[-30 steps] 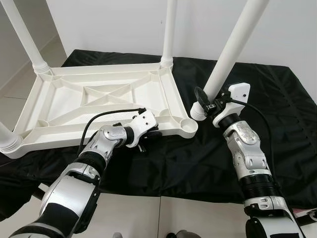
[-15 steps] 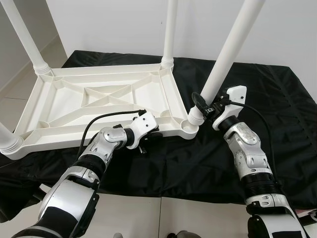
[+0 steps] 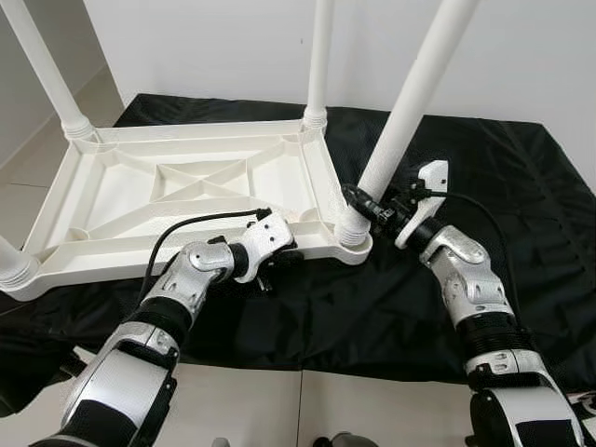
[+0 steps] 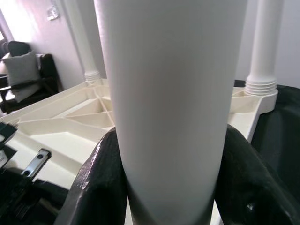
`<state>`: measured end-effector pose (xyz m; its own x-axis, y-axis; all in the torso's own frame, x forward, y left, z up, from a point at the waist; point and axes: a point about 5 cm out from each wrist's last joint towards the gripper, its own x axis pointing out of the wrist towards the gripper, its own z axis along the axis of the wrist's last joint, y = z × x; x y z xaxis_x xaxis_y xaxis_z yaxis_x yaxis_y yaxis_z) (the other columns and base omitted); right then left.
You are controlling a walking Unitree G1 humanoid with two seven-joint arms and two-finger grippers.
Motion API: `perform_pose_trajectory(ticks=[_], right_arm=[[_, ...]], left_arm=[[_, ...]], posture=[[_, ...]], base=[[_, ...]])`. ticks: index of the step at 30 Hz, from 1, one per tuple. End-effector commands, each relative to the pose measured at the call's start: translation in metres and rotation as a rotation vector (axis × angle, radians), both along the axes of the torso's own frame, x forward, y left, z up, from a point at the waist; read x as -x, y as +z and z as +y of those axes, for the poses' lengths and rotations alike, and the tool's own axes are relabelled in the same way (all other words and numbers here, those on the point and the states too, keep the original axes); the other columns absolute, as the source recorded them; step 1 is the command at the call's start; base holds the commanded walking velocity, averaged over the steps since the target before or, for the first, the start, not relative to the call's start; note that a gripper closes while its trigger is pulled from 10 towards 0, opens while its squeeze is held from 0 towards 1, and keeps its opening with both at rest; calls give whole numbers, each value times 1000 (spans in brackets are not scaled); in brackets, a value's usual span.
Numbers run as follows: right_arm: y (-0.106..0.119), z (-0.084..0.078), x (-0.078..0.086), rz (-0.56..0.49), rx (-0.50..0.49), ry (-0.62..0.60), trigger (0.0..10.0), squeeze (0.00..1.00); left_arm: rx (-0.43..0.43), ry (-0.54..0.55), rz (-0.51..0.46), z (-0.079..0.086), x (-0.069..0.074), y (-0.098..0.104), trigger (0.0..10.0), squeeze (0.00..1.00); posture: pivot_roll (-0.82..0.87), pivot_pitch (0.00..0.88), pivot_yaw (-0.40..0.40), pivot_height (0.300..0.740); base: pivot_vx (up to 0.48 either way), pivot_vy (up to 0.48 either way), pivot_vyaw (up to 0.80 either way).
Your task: Building children table
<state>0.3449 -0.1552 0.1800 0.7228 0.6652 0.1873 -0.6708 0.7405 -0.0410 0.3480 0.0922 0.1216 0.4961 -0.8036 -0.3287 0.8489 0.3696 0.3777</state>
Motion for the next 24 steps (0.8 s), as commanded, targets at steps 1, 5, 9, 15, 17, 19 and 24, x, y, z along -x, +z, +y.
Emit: perform_pose_trajectory(ticks=[1, 5, 9, 15, 17, 19, 24], right_arm=[[-3, -2, 3, 23, 8, 43, 10000, 0], [-7, -7, 6, 34, 23, 50, 10000, 0], [-10, -15, 7, 45, 48, 39, 10000, 0], [-14, -26, 9, 55, 81, 35, 10000, 0], [-15, -28, 12, 66, 88, 57, 10000, 0], [-15, -28, 14, 70, 91, 72, 10000, 0], [-17, -26, 20, 91, 97, 124, 10000, 0]], left_arm=[[-58, -241, 139, 1, 18, -11, 10000, 0], [-64, -239, 137, 2, 18, -11, 10000, 0], [-62, -236, 131, 1, 18, -9, 10000, 0], [-60, -238, 126, -1, 18, -8, 10000, 0], [-62, -238, 124, -1, 19, -7, 10000, 0], [-62, -239, 124, -1, 19, -7, 10000, 0], [-61, -249, 128, -1, 19, -6, 10000, 0]], posture=[[-73, 0, -12, 740], [-76, 0, -12, 740], [-80, 0, -14, 740], [-85, 0, -15, 740], [-87, 0, -15, 740], [-86, 0, -15, 740], [-88, 0, -12, 740]], base=[[0, 0, 0], [0, 0, 0], [0, 0, 0], [0, 0, 0], [0, 0, 0], [0, 0, 0], [0, 0, 0]])
